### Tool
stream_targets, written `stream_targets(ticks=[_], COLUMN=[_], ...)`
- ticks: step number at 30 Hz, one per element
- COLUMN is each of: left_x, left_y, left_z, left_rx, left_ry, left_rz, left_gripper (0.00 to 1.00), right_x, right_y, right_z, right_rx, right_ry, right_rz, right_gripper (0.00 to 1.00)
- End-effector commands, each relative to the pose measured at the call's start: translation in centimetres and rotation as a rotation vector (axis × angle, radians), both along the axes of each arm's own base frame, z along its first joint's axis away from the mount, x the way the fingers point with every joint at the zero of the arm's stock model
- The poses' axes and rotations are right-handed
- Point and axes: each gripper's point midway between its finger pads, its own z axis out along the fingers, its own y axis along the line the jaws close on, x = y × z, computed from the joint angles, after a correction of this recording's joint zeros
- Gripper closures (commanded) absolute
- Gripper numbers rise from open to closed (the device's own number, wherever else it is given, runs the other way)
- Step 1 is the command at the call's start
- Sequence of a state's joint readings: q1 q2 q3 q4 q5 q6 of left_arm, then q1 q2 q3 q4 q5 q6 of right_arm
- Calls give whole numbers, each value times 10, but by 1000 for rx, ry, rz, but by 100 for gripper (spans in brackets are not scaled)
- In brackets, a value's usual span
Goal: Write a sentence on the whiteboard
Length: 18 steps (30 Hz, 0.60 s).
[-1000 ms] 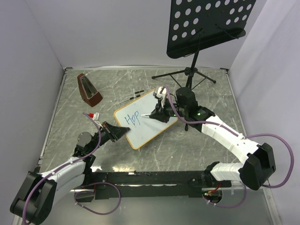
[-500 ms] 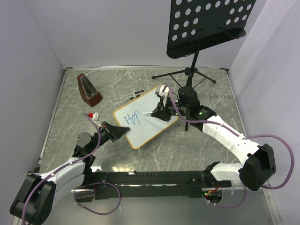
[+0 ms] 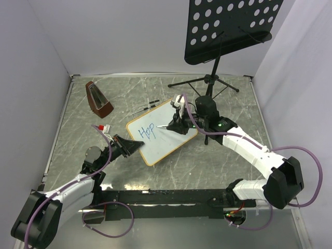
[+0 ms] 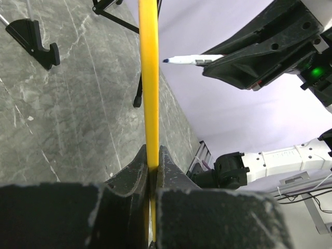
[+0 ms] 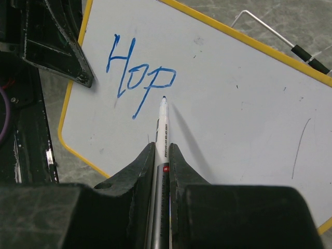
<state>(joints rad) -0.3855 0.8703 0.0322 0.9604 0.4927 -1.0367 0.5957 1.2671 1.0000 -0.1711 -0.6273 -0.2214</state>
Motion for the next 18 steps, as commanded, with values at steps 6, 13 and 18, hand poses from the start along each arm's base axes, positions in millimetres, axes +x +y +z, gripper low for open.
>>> stream_targets(ticks=[6,13,18], left_x=[-8,-7,-8], left_y=[-3,-2,-2], left_z=[49,49,48], left_rx=[-85,-86,-84], left_ry=[-184,-186,-182], left_rz=[-46,-40,-39], left_gripper=[99,99,99], right_x=[13,23,29], right_y=[10,3,1], right_z=[7,3,5], right_rx=[3,-26,-26], right_ry=[-41,-53,-65], right_rz=[-13,-83,-114], right_gripper=[100,100,100])
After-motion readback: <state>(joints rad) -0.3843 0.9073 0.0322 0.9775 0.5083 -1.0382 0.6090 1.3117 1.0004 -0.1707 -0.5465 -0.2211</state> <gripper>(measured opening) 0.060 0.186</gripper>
